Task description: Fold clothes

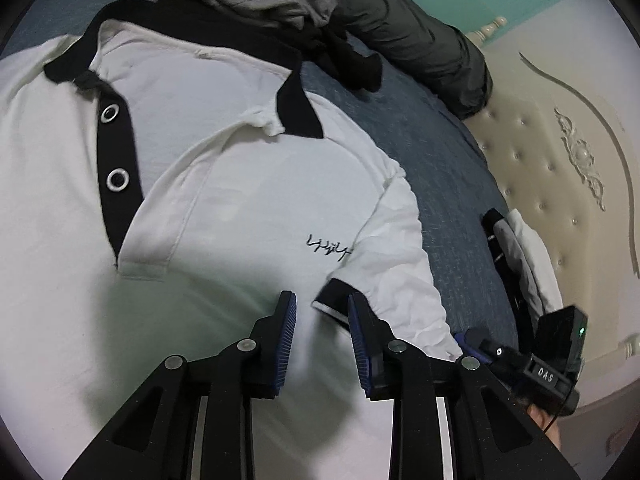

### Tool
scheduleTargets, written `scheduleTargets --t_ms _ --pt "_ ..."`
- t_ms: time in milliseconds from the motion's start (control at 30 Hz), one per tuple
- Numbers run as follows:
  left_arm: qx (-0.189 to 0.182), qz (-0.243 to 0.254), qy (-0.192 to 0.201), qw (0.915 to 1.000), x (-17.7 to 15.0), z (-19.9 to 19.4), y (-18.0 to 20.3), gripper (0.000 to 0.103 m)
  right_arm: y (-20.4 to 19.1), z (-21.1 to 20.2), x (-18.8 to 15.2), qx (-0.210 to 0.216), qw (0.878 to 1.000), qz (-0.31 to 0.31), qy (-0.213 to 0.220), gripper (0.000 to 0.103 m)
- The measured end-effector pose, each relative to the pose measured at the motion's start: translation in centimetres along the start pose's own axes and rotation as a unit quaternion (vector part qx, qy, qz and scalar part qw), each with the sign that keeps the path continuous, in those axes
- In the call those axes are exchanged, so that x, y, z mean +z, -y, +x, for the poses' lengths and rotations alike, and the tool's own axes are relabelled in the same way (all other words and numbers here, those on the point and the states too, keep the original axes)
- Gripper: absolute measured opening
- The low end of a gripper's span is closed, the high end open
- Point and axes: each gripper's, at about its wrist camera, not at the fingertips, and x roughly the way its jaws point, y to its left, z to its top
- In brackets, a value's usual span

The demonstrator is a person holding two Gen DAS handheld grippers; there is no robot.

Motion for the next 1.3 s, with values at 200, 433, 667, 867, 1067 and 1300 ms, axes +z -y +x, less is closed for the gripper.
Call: scheduleTargets --t_ms 200,433,667,867,1067,1300 --pt "-0.005 0.002 -0.002 1.0000 0.4 0.8 0.8 0.029 -0.3 0.3 -0.9 0.013 1.000 0.008 0.001 0.042" --pt "0.003 0.032 -0.015 0.9994 0.4 1.2 1.6 0.004 0.7 0.6 -0.6 0.008 1.000 0.018 -0.002 0.009" --pt "0.010 0.040 -0.029 0.9987 0.7 0.8 1.3 0.003 1.2 -0.7 -1.0 0.018 0.999 0.025 0.012 0.006" --pt "0.026 0.049 -0.040 0.9977 0.7 1.1 1.4 0.003 1.7 -0.9 -1.5 0.017 0.999 0.029 0.007 0.006" --pt "0.044 0.067 -0.047 0.9957 1.6 1.0 2.6 0.015 1.3 -0.6 -1.1 0.017 0.999 0.024 0.012 0.006" --pt "0.069 0.141 -0.042 0.9867 5.6 3.8 8.0 0.031 1.3 -0.5 -0.9 0.019 1.000 0.017 0.011 0.006"
